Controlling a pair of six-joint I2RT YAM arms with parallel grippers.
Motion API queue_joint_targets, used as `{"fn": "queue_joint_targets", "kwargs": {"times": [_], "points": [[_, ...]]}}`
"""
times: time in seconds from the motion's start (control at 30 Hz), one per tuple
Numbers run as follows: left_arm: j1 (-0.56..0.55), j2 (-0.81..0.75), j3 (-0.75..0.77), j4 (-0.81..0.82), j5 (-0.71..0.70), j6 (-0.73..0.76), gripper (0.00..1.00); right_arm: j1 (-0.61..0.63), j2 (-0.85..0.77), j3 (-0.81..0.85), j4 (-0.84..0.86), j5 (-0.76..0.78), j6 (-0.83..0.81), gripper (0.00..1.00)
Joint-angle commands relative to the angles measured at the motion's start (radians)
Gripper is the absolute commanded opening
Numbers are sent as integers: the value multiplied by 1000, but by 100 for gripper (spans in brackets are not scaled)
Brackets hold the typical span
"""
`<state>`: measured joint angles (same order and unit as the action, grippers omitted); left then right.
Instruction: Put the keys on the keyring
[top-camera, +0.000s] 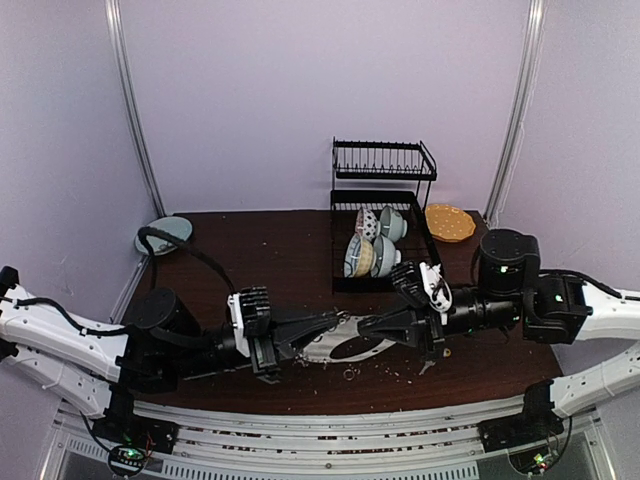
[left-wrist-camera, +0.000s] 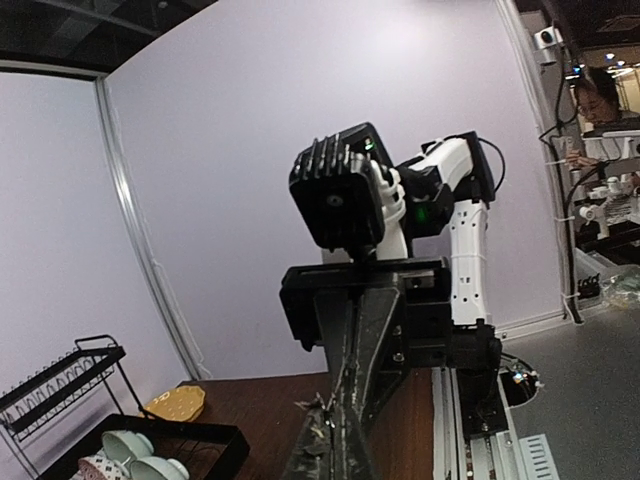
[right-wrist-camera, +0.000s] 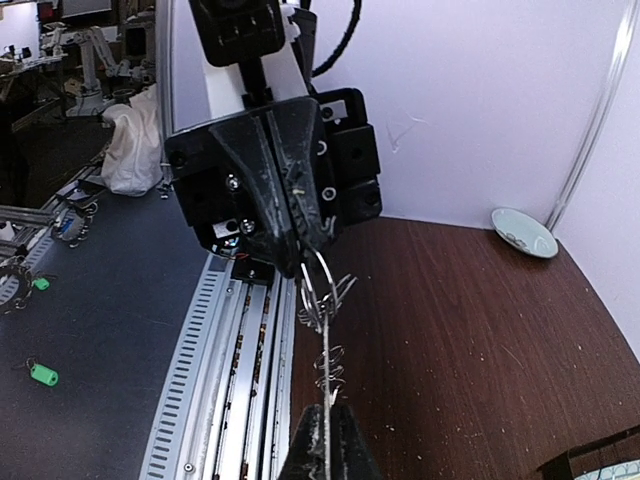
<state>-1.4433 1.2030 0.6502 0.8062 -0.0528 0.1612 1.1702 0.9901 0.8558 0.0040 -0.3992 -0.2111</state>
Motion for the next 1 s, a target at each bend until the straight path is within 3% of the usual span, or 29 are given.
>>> {"fn": "queue_joint_targets", "kwargs": {"times": [0.0, 0.2, 0.4, 0.53, 0.73, 0.97], "points": [[0, -29, 25, 102, 208, 72, 0, -10, -75, 14, 110, -103, -43, 0], [0, -21, 68, 3, 241, 181, 0, -9, -87, -3, 132, -167, -111, 0], [0, 35, 172, -138, 80, 211, 0, -9, -89, 4, 133, -141, -143, 0], [0, 37, 177, -139, -4, 189, 12, -8, -90, 10, 115, -130, -145, 0], [0, 19, 216, -230, -72, 130, 21, -7, -106, -2, 116, -101, -137, 0], [0, 26, 277, -359, -67, 96, 13, -5, -105, 2, 90, -74, -154, 0]]}}
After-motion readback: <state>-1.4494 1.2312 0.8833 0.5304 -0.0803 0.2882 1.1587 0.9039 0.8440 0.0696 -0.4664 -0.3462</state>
